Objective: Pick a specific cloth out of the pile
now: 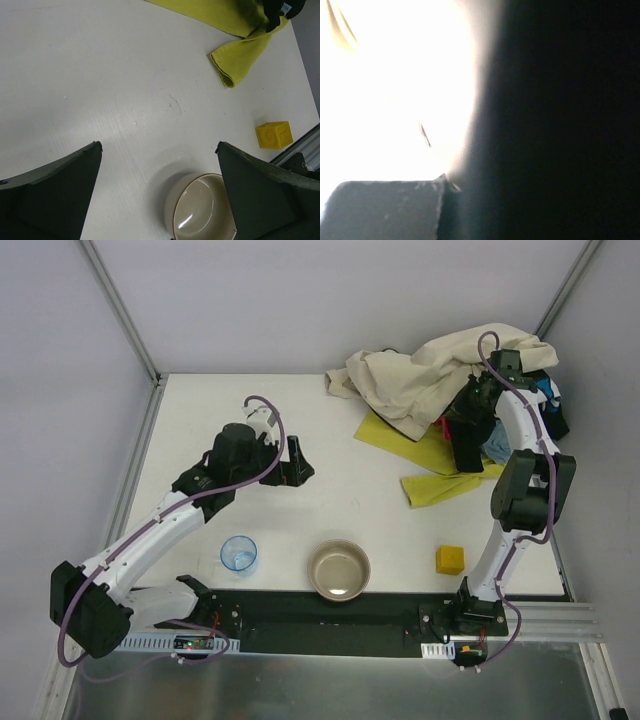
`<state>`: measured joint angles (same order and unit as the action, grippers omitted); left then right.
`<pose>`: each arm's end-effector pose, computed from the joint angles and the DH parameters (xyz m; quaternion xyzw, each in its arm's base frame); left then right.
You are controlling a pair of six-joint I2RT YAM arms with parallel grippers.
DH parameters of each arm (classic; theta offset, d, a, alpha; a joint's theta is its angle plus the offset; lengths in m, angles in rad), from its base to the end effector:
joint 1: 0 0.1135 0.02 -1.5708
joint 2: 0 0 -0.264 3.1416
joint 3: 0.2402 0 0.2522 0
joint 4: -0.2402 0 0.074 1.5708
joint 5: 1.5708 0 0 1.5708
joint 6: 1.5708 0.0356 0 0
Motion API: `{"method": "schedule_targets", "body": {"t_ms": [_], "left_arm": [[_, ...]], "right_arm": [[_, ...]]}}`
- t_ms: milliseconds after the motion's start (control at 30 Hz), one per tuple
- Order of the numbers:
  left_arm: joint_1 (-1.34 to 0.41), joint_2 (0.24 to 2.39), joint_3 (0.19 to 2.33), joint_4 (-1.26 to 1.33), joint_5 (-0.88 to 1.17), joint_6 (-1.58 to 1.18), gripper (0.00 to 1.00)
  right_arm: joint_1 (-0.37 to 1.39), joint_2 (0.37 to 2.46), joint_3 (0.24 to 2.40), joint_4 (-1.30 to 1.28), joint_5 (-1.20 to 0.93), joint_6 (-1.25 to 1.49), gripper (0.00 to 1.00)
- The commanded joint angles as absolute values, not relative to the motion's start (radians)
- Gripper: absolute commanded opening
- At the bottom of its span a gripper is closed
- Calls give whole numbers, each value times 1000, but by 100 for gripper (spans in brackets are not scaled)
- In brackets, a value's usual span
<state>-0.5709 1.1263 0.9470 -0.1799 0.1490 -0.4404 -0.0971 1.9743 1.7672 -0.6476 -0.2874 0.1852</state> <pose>0.2163 -0.1452 0.3288 0.0958 0.8153 -0.3286 0.4671 0.4456 -0.0333 0.2831 0.0807 0.9248 0.1493 0.3406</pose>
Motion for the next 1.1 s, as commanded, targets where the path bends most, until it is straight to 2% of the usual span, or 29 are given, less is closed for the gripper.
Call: {"method": "schedule_targets", "body": {"t_ms": [0,200,433,767,1067], "left_arm": [[-581,1085,922,-204,179,-495,99],[-581,1167,975,-218,213,-506,99],[-592,1417,1166,-218,285,-496,99],[-684,1886,1630,-218,390,-514,99],[-813,2293,2118,-218,376,-551,99]], "right_arm": [[-86,1870,1785,-592,-377,222,1],[-103,1897,1864,-600,-357,235,1],[-150,1986,2083,-690,-362,242,1],[-207,2042,2220,-701,-362,287,0],[-271,2094,2306,-700,-371,324,0]]}}
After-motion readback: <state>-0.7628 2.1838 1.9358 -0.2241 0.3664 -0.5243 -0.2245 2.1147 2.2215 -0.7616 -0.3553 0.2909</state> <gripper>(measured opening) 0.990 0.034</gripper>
